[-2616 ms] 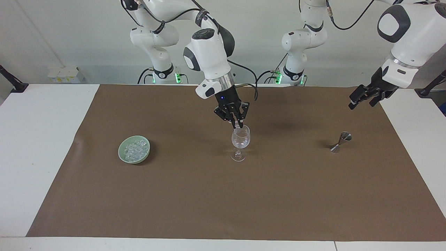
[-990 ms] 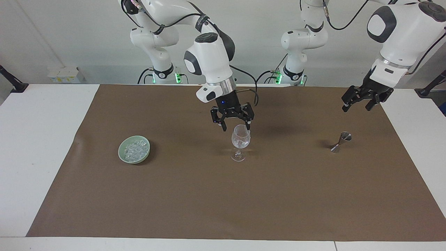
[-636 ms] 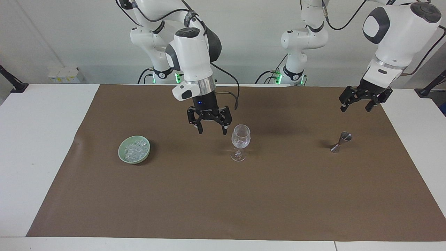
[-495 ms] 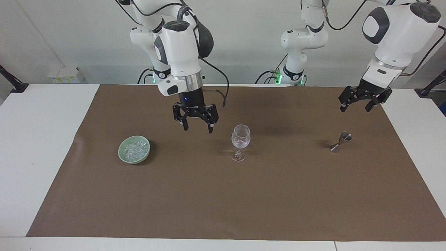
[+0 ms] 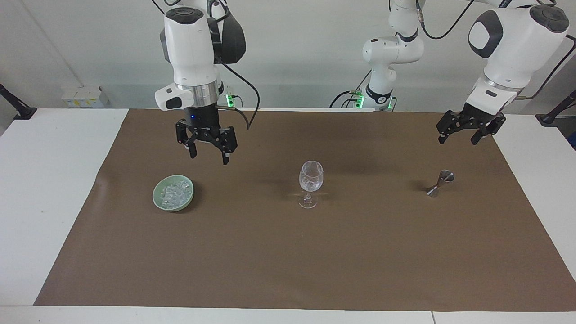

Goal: Pour wine and add ice with both arms
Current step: 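Set the ice cup back down and release it with the right gripper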

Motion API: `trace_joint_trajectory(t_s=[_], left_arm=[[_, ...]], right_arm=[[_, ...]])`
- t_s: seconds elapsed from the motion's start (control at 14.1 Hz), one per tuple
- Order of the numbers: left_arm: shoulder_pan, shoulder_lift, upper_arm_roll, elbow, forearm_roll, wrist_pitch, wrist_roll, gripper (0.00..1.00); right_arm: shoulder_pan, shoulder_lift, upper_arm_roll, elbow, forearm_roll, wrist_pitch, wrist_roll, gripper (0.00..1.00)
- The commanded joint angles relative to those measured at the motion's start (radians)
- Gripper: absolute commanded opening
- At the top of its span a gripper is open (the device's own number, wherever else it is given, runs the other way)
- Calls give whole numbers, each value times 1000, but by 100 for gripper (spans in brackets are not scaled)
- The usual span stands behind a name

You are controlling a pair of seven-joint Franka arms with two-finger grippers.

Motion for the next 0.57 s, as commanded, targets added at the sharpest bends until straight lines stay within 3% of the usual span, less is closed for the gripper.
trace_joint_trajectory(t_s=[0.0,0.35,0.49], left_arm=[[-31,0,21,3,22,-30,14,100],[-32,0,21,12,22,-35,13,100],[-33,10,21,78,22,-71,13,100]], right_arm=[[-8,-33,-45,5,22,-63,-95,100],[-6,-40,-112,86,66,-209,-205,100],[-6,-42,-131,115,85,-267,-245,100]])
